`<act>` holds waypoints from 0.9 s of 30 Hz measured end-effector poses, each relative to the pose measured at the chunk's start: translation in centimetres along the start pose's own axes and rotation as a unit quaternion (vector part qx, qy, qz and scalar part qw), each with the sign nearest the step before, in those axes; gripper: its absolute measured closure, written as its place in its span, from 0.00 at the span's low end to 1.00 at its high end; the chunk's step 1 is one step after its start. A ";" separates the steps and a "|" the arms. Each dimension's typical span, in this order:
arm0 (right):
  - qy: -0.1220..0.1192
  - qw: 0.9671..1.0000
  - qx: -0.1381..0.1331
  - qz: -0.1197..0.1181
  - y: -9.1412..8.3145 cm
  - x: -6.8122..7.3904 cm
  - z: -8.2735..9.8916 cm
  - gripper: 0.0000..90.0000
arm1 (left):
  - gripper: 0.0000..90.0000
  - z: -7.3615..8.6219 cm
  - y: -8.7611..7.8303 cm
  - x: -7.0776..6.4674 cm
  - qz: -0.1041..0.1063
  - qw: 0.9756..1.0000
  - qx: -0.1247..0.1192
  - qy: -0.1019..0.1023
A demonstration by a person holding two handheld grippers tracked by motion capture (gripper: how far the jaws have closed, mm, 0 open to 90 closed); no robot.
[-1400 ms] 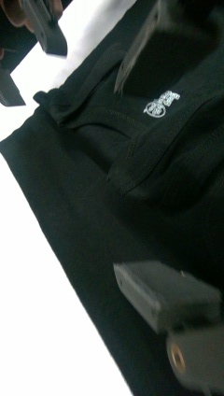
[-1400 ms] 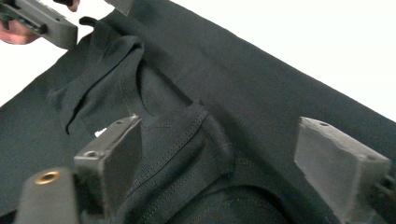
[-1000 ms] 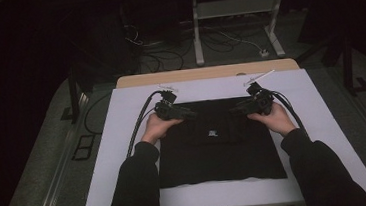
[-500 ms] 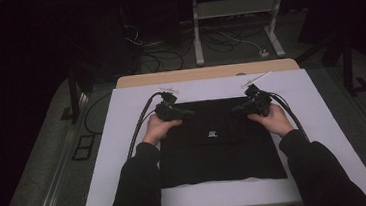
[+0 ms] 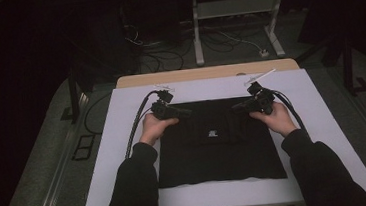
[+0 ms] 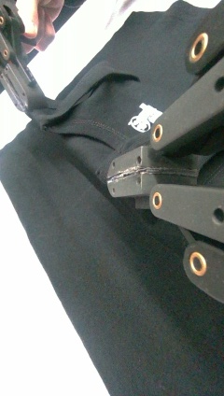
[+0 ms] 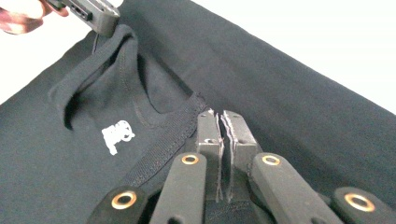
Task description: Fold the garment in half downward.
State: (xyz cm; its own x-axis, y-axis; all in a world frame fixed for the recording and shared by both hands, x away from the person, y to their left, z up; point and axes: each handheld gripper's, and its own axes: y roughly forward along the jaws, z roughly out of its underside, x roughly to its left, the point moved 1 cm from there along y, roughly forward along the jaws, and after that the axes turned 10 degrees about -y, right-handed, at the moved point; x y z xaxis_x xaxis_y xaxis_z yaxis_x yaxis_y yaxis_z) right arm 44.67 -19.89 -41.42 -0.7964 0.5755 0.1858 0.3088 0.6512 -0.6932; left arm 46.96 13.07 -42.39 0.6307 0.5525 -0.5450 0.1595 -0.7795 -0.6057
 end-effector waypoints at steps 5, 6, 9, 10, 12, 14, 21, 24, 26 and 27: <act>0.001 1.000 -0.005 -0.001 -0.5 0.1 -0.1 0.95 | 0.99 -0.1 -0.6 -0.5 -0.004 1.000 0.002 0.007; 0.001 1.000 -0.005 0.000 -0.7 0.2 -0.1 0.95 | 0.99 -0.1 -0.7 -0.7 -0.006 1.000 0.001 0.008; 0.000 1.000 -0.010 -0.003 -1.2 0.3 -0.2 0.95 | 0.99 0.0 -1.2 -0.9 -0.007 1.000 -0.004 0.008; 0.000 1.000 -0.012 -0.005 -1.4 0.4 -0.2 0.95 | 0.99 0.0 -1.4 -1.0 -0.008 1.000 -0.005 0.007; -0.002 1.000 -0.015 -0.007 -1.7 0.5 -0.2 0.95 | 0.99 0.1 -1.8 -1.1 -0.008 1.000 -0.009 0.006; -0.003 1.000 -0.016 -0.008 -2.0 0.7 -0.2 0.95 | 0.99 0.3 -2.1 -1.2 -0.006 1.000 -0.013 0.005; 0.000 1.000 -0.021 -0.017 -2.7 1.2 0.7 0.95 | 0.99 1.1 -3.0 -1.5 -0.004 1.000 -0.020 0.004; 0.002 1.000 -0.023 -0.017 -2.9 1.2 1.0 0.95 | 0.99 1.4 -3.2 -1.6 -0.003 1.000 -0.021 0.003; 0.003 1.000 -0.024 -0.018 -3.1 1.3 1.3 0.95 | 0.99 1.5 -3.4 -1.6 -0.004 1.000 -0.022 0.005; 0.002 1.000 -0.023 -0.018 -3.2 1.3 1.4 0.95 | 0.99 1.6 -3.5 -1.7 -0.003 1.000 -0.023 0.004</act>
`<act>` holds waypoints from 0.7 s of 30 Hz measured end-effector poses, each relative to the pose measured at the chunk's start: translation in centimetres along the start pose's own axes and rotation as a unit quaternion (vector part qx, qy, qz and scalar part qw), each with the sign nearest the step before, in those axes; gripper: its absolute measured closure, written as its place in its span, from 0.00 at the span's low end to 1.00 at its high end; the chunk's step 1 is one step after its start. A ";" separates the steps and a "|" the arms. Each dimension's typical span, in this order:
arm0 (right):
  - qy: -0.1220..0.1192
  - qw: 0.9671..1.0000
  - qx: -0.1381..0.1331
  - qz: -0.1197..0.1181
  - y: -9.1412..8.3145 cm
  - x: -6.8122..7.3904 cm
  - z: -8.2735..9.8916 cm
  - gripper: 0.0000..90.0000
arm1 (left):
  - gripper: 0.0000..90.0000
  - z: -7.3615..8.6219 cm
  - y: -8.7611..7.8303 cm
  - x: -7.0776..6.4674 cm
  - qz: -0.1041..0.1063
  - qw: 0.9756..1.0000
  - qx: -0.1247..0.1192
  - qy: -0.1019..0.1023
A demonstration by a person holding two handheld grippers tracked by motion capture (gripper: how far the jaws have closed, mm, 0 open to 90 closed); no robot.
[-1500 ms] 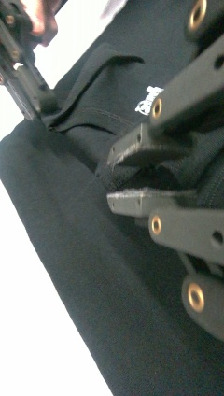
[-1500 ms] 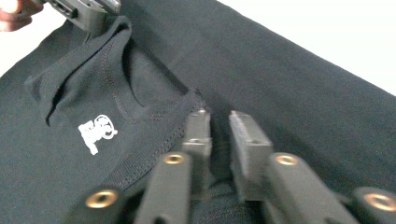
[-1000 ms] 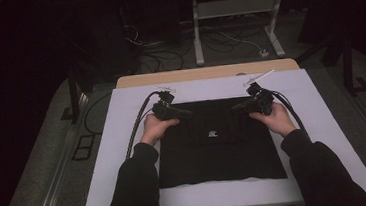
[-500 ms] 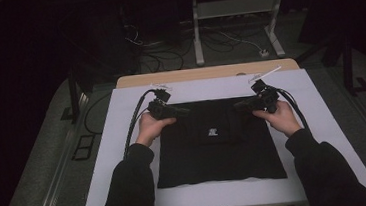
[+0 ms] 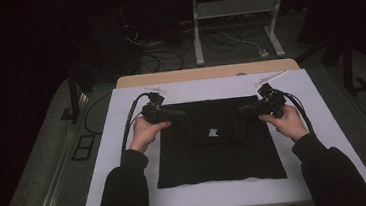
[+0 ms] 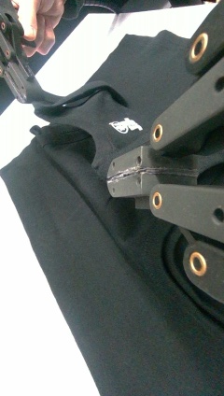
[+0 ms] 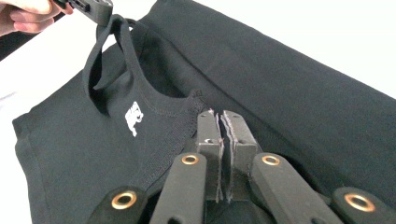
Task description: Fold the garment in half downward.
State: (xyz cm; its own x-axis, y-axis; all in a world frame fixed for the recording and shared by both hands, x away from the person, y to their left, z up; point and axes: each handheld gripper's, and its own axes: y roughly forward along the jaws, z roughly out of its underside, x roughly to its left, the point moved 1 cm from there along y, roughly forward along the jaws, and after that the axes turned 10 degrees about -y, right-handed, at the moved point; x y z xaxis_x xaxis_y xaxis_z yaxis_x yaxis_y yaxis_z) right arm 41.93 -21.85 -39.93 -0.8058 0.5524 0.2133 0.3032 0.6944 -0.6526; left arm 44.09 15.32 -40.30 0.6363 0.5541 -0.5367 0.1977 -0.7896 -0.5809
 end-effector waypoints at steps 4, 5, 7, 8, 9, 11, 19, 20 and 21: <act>0.001 1.000 -0.004 -0.004 -0.4 0.3 0.2 0.95 | 0.99 0.3 -0.2 -0.2 0.000 1.000 0.000 0.000; -0.001 1.000 -0.004 -0.004 -0.4 0.4 0.3 0.95 | 0.99 0.4 -0.3 -0.3 0.002 1.000 -0.002 0.000; -0.002 1.000 -0.004 -0.005 -0.5 0.6 0.4 0.95 | 0.99 0.6 -0.3 -0.4 0.003 1.000 -0.002 0.000; -0.002 1.000 -0.003 -0.006 -0.6 0.7 0.5 0.95 | 0.99 0.7 -0.3 -0.5 0.004 1.000 -0.003 -0.001; -0.001 1.000 -0.003 -0.007 -0.6 0.8 0.6 0.95 | 0.99 0.8 -0.4 -0.6 0.003 1.000 -0.002 0.001; -0.003 1.000 -0.003 -0.008 -0.7 0.9 0.9 0.95 | 0.99 0.9 -0.4 -0.7 0.000 1.000 0.004 0.005; -0.001 1.000 0.004 -0.013 -0.9 1.7 1.9 0.95 | 0.99 1.8 -0.7 -1.3 0.007 1.000 0.000 0.007; -0.002 1.000 0.005 -0.013 -1.0 1.7 2.0 0.95 | 0.99 1.9 -0.8 -1.4 0.008 1.000 0.000 0.007; -0.002 1.000 0.004 -0.014 -1.0 1.8 2.1 0.95 | 0.99 2.1 -0.8 -1.5 0.008 1.000 0.000 0.009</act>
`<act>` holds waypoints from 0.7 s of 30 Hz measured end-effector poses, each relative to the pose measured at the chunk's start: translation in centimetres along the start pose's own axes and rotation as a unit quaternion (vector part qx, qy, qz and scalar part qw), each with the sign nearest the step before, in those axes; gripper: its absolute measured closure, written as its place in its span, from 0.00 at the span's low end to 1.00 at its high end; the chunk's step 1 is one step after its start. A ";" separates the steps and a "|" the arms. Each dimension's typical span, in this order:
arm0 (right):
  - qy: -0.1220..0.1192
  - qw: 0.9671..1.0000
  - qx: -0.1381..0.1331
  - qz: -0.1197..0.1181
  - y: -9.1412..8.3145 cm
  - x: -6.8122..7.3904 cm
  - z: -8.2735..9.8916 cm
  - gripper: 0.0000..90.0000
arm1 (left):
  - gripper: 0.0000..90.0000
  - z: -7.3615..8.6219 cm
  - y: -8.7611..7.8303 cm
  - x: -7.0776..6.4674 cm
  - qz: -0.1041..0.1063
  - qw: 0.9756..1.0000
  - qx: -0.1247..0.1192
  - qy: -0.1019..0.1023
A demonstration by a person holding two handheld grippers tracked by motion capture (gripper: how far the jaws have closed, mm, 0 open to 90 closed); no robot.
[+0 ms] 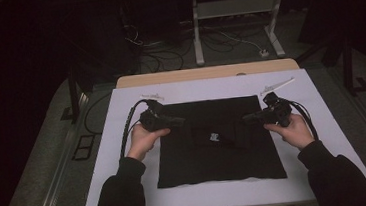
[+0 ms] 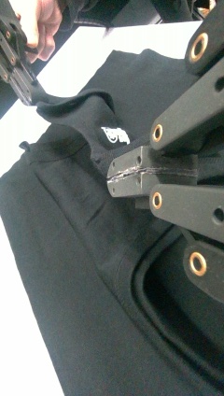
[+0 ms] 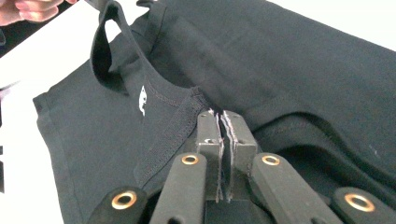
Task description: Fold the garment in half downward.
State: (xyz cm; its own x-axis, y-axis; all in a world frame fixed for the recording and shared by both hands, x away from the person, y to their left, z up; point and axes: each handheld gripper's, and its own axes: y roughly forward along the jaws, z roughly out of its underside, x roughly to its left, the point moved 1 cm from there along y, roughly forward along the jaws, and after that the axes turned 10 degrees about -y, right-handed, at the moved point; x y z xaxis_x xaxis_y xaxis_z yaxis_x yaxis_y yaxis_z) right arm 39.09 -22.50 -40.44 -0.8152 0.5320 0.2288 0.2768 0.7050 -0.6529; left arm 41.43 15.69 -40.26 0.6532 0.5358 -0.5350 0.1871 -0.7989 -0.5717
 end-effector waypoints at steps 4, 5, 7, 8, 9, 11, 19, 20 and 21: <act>0.001 1.000 0.001 -0.003 -0.1 0.4 0.3 0.95 | 0.99 0.6 0.0 -0.4 0.004 1.000 -0.004 0.000; 0.001 1.000 0.000 -0.004 -0.1 0.5 0.4 0.95 | 0.99 0.7 0.0 -0.4 0.004 1.000 -0.005 0.002; 0.002 1.000 0.001 -0.005 -0.1 0.7 0.6 0.95 | 0.99 0.9 -0.1 -0.4 0.005 1.000 -0.006 0.001; 0.002 1.000 0.002 -0.005 -0.2 0.7 0.7 0.95 | 0.99 1.0 -0.1 -0.5 0.004 1.000 -0.007 -0.003; 0.003 1.000 0.002 -0.006 -0.2 0.8 0.8 0.95 | 0.99 1.1 -0.1 -0.5 0.006 1.000 -0.007 -0.002; 0.004 1.000 -0.001 -0.008 -0.4 1.0 1.0 0.95 | 0.99 1.3 -0.1 -0.6 0.006 1.000 -0.007 -0.003; 0.007 1.000 -0.005 -0.015 -0.7 1.8 1.6 0.95 | 0.99 2.1 -0.3 -1.2 0.008 1.000 -0.007 -0.003; 0.007 1.000 -0.007 -0.015 -0.9 1.9 1.7 0.95 | 0.99 2.1 -0.4 -1.3 0.007 1.000 -0.008 -0.002; 0.006 1.000 -0.007 -0.016 -0.9 2.0 1.8 0.95 | 0.99 2.2 -0.4 -1.3 0.008 1.000 -0.008 -0.002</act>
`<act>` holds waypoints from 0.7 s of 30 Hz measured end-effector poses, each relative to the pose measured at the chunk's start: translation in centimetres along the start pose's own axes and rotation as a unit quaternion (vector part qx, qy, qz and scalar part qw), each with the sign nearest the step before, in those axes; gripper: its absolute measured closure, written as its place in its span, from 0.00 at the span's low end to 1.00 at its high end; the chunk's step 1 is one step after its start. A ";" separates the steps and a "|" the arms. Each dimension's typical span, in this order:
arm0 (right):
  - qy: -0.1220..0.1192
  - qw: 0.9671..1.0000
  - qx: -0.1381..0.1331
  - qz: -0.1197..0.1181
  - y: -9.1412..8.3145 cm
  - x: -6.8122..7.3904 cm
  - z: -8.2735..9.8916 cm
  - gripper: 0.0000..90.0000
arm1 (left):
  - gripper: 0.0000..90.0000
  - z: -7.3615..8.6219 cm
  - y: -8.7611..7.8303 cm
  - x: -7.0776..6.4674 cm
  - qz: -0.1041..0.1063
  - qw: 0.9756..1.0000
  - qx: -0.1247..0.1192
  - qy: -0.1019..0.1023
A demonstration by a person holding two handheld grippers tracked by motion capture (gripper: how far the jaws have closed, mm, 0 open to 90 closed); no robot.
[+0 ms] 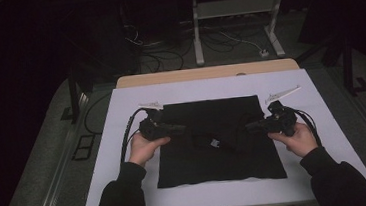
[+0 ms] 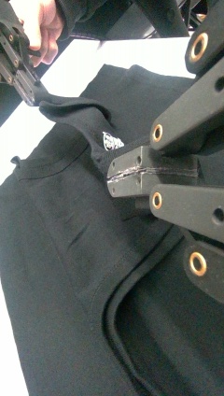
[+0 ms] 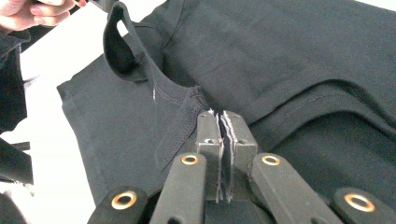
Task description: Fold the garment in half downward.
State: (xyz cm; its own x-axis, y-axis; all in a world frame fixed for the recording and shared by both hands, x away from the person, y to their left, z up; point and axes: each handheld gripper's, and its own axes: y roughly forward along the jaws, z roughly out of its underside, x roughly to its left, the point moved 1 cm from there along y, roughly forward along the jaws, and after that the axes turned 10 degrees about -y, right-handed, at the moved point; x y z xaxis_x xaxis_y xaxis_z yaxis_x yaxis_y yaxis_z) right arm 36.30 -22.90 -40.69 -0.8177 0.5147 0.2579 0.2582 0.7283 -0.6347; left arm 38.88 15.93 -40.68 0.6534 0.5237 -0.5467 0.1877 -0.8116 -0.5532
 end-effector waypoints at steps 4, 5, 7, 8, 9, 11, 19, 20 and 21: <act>0.000 1.000 0.004 -0.003 0.0 0.4 0.3 0.95 | 0.99 0.3 -0.3 -0.3 0.002 1.000 -0.001 0.000; 0.000 1.000 0.006 -0.003 -0.1 0.5 0.4 0.95 | 0.99 0.3 -0.3 -0.4 0.003 1.000 -0.001 0.002; 0.000 1.000 0.008 -0.004 0.0 0.6 0.5 0.95 | 0.99 0.4 -0.5 -0.6 0.001 1.000 0.001 0.003; -0.001 1.000 0.009 -0.005 0.0 0.6 0.6 0.95 | 0.99 0.4 -0.5 -0.8 0.003 1.000 0.000 0.004; -0.001 1.000 0.010 -0.006 0.0 0.7 0.6 0.95 | 0.99 0.5 -0.6 -0.9 0.003 1.000 -0.001 0.006; -0.004 1.000 0.011 -0.007 0.0 0.9 0.7 0.95 | 0.99 0.7 -0.7 -1.1 0.003 1.000 0.001 0.007; -0.004 1.000 0.019 -0.018 0.0 1.6 1.3 0.95 | 0.99 2.2 -0.3 -1.6 -0.004 0.999 0.033 0.010; -0.003 1.000 0.020 -0.019 -0.1 1.7 1.4 0.95 | 0.99 2.4 -0.2 -1.7 -0.004 0.999 0.037 0.014; -0.004 1.000 0.021 -0.021 -0.1 1.7 1.5 0.95 | 0.99 2.5 -0.2 -1.8 -0.004 0.999 0.041 0.014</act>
State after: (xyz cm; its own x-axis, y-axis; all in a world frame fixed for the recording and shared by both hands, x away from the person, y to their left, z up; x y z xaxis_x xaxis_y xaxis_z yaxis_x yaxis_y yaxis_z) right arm 34.08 -22.75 -41.33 -0.8318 0.4799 0.2790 0.2016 0.7294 -0.6538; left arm 35.82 15.79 -41.20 0.6732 0.5212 -0.5246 0.1332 -0.7833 -0.6073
